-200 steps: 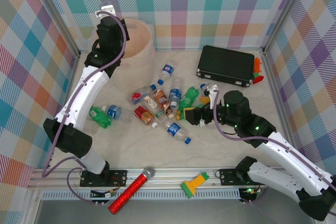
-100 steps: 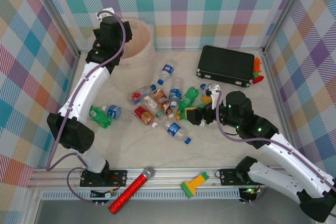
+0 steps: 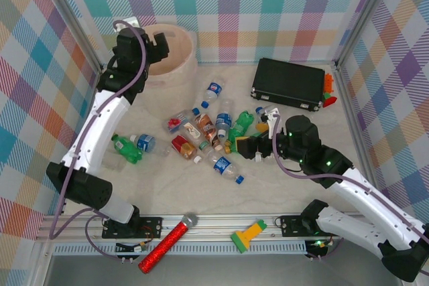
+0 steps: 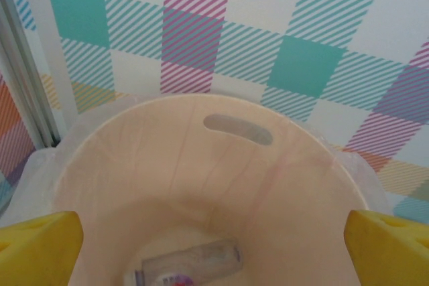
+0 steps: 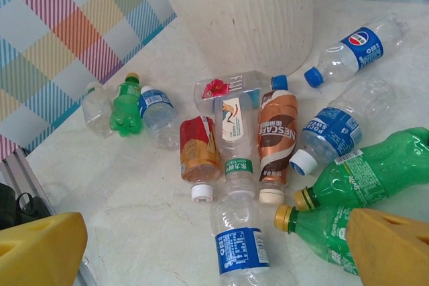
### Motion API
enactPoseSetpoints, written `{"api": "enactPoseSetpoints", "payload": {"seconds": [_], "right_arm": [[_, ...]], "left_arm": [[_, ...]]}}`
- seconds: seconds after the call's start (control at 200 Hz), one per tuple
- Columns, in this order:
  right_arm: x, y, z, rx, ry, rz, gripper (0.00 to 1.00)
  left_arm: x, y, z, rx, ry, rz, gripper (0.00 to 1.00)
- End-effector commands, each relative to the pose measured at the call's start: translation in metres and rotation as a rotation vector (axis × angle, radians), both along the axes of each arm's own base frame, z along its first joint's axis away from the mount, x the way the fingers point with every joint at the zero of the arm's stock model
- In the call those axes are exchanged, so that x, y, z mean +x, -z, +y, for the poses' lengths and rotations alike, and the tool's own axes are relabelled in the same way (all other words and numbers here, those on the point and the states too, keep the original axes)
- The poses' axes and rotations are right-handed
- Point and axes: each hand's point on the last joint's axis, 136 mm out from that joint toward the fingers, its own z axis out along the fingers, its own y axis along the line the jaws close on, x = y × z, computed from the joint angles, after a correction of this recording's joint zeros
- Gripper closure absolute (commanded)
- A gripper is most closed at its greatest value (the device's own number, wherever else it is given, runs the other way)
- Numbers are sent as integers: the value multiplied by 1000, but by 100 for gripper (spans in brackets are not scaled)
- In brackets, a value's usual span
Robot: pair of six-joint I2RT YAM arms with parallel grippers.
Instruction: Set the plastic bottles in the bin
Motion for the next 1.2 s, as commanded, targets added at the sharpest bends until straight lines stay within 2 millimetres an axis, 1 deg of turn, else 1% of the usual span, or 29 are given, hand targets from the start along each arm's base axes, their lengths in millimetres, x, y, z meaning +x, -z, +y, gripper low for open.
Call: {"api": "enactPoseSetpoints", "payload": {"seconds": [0.0, 0.13, 0.245, 0.335, 0.43, 0.575, 0.73, 0.805, 0.87, 0.995, 1.11, 1.195], "right_arm": [[-1, -5, 5, 20, -11, 7, 1], [1, 3, 9, 11, -17, 37, 1], [3, 10, 12, 0, -16, 68, 1], [3, 16, 14, -9, -17, 94, 1], [4, 28, 15, -32, -15, 127, 1], [3, 59, 18, -104, -14, 209, 1], [-9, 102, 27, -204, -36, 295, 1], [-17, 123, 29, -249, -53, 334, 0], [-25, 142, 30, -284, -69, 379, 4], [-39, 177, 26, -339, -69, 452, 5], [-49, 199, 23, -374, -69, 483, 5], [-52, 210, 21, -402, -66, 499, 5]], "left_arm": [[-19, 9, -4, -73, 43, 39, 1], [-37, 18, -10, -126, 73, 63, 0], [-57, 27, -17, -134, 88, 82, 0], [-75, 35, -26, -141, 108, 84, 0], [-92, 47, -39, -159, 142, 102, 0], [-115, 67, -61, -174, 204, 145, 0], [-138, 92, -77, -217, 252, 195, 1], [-147, 100, -79, -238, 261, 206, 1], [-154, 106, -78, -255, 263, 213, 0], [-163, 108, -76, -272, 271, 205, 0], [-166, 112, -74, -278, 269, 208, 0], [-167, 115, -72, -270, 261, 216, 0]]}}
